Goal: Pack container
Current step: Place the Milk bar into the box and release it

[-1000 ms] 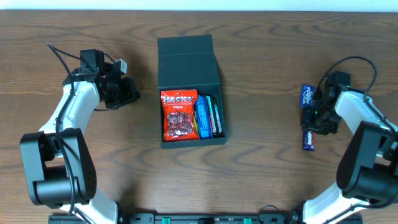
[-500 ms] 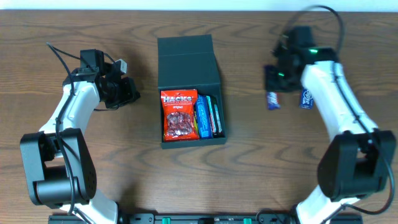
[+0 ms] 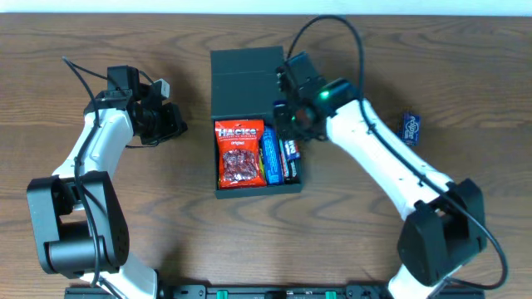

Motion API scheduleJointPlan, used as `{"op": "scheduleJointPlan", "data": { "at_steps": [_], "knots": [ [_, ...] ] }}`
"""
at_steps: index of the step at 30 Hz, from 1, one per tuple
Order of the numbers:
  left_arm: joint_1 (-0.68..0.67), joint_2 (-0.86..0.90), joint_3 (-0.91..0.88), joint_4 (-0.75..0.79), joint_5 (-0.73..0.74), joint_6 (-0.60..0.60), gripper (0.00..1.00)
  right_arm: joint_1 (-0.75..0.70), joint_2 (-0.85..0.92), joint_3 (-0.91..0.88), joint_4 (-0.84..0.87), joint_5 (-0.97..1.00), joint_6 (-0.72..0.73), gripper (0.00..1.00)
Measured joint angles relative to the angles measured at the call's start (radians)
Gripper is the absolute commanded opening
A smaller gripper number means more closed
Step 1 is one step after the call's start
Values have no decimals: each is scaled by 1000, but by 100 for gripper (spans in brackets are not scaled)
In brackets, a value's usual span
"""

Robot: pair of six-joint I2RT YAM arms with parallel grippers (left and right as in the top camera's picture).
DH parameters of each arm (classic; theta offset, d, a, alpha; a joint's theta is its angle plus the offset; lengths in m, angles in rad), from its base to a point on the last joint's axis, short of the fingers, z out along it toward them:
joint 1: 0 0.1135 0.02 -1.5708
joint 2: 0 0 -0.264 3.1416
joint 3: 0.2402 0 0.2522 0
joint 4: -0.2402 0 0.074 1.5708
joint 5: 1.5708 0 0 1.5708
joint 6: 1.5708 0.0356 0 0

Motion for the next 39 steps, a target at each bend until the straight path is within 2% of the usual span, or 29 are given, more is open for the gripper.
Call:
{"op": "scheduleJointPlan", "data": {
  "at_steps": [15, 16, 17, 21, 28, 34, 39],
  "knots": [
    [0, 0, 0, -3, 0, 0, 6, 40, 98, 0, -35, 72, 61, 3],
    [0, 0, 0, -4, 0, 0, 6, 40, 101, 0, -35, 76, 63, 14],
    [0, 0, 0, -3, 0, 0, 6, 41, 103, 0, -35, 78, 64, 38],
    [0, 0, 0, -4, 0, 0, 6, 41, 103, 0, -32, 90, 69, 54],
    [0, 0, 0, -4, 0, 0, 6, 44, 106, 31, -74, 118, 71, 57],
    [0, 0, 0, -6, 0, 0, 6, 28, 113, 217, -250, 338, 60, 57],
    [0, 0, 0, -6, 0, 0, 6, -137, 111, 229, -280, 416, 16, 55]
  ]
}}
